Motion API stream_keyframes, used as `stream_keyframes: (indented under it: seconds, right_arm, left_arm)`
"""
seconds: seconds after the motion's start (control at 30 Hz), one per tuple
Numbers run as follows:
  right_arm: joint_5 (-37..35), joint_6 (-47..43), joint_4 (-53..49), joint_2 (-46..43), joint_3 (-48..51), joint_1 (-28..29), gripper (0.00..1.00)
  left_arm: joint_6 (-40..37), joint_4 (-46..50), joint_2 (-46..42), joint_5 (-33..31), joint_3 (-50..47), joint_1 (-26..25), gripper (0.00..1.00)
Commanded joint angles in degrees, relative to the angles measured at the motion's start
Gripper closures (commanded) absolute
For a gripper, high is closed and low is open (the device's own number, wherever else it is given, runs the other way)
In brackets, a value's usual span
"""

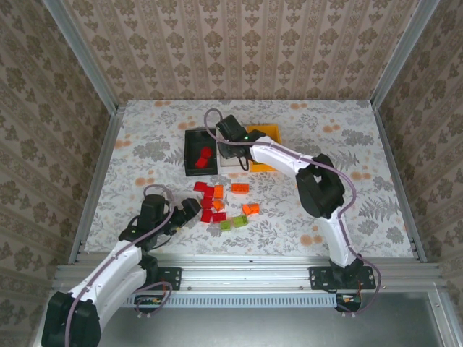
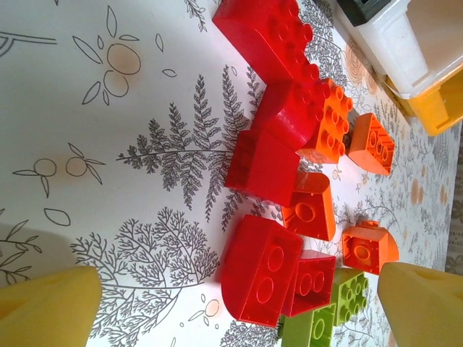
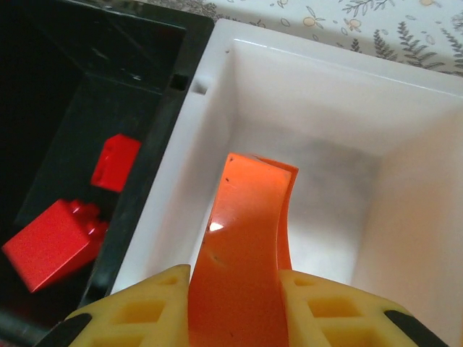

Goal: Sort the legos into containers by color

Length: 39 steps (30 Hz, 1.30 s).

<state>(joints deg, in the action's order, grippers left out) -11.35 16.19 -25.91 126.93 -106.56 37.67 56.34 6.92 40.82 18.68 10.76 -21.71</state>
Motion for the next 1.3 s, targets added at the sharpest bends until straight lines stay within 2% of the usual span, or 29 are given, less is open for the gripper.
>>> stream_keyframes:
  seconds: [0.0,0.1,0.2,0.37,0.47,0.67,0.7,0.83,1.0,1.13,1.27]
  right_arm:
    - [1.2,-1.5,-5.6,3.6,-6.0,-0.8,0.68]
    - [1.7,-1.0,-7.4,2.9,-7.2,-0.6,0.58]
    - [1.7,-0.6,-6.1,-1.3,-4.6,-0.1,0.51]
    - [1.0,-0.4,-5.1,-8.4,0.8,1.0,0.50]
    - [-1.1,1.7,-1.6,-15.4,10.8,3.1,0.49]
    - [-5.8,10.5,4.1,-24.3,30.5,8.8,0.22]
    - [-5.8,12.0,5.2,-24.6,32.4,9.3,0.19]
    - [-2.7,15.0,5.9,-20.6,32.8,9.3,0.17]
    - [-4.9,17.6,5.5,-16.4,31.4,9.4,0.11]
    - [-8.4,18.9,4.4,-13.8,30.9,9.3,0.12]
    - [-7.6,20.1,5.4,-11.8,30.9,9.2,0.17]
  left_arm:
    - [-1.7,0.2,0.8,-0.9,-0.2,0.0,0.00]
    - [-2.0,-0.8,2.9,-0.5,0.1,0.0,0.00]
    - [-2.4,-1.7,5.1,0.3,0.6,0.0,0.00]
    - [-2.2,-3.9,7.7,1.6,1.5,0.0,0.00]
    - [-1.9,-4.8,8.1,2.0,1.3,-0.2,0.00]
    - [-1.2,-6.8,7.9,1.6,0.4,-1.0,0.00]
    - [-1.2,-7.0,8.1,1.5,0.5,-1.2,0.00]
    - [-1.0,-7.4,9.0,1.4,0.9,-2.4,0.00]
    - [-1.1,-6.2,8.2,1.7,0.8,-3.5,0.00]
    - [-0.4,-4.1,4.5,1.0,-0.6,-3.7,0.00]
    - [-0.3,-0.7,-0.5,-0.4,-1.1,-3.7,0.00]
